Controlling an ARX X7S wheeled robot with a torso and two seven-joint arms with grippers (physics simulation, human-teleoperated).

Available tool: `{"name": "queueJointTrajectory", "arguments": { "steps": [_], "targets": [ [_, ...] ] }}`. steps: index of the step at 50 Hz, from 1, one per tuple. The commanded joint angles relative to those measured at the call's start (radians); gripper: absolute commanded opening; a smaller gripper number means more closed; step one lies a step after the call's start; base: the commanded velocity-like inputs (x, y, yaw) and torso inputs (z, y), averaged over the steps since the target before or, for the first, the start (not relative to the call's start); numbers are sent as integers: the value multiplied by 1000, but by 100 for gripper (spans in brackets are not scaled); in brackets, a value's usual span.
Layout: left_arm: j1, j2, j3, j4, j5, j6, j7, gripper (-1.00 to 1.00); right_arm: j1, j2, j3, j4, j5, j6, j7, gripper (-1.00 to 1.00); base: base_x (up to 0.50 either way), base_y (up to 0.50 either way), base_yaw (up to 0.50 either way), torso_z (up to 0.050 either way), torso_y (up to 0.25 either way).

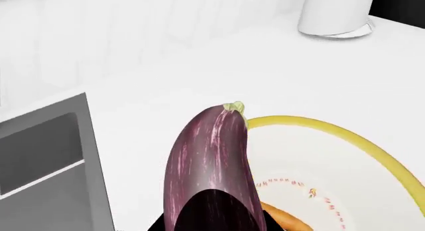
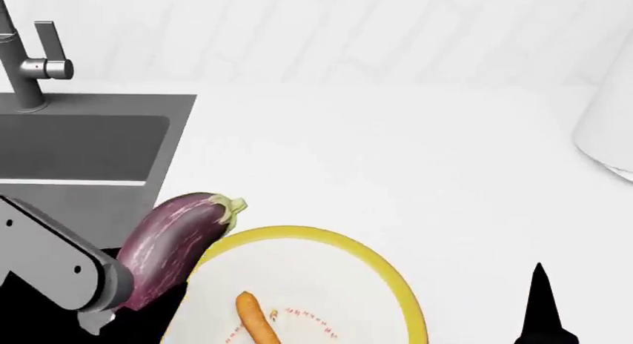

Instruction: There is a mixed pile of frozen fruits and vegetables on the counter. Locate all the frozen vegetables and place the items in a bowl on the counter. Take all the frozen fruits and defrost them in a running sink.

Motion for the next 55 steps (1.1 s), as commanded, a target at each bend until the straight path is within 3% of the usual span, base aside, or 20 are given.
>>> {"name": "queueJointTrajectory", "arguments": {
  "steps": [1,8,19,37,55],
  "targets": [
    [-123,111,107,-79,-105,2,-100,-100,-18,-1,24,6,13,7,-4,100,0,0,0,0,0],
    [-186,171,170,-56,-183,25,-178,-100,-14,-7,11,15,5,9,-8,100,0,0,0,0,0],
    [-181,225,222,-47,-193,41,-194,-100,-19,-6,20,15,13,10,-7,100,0,0,0,0,0],
    [-47,244,263,-66,-18,-2,-102,-100,-23,-7,39,9,20,8,-8,100,0,0,0,0,1],
    [-31,219,262,-38,-27,18,-108,-100,-15,-11,18,8,12,12,-10,100,0,0,0,0,0]
  ]
}}
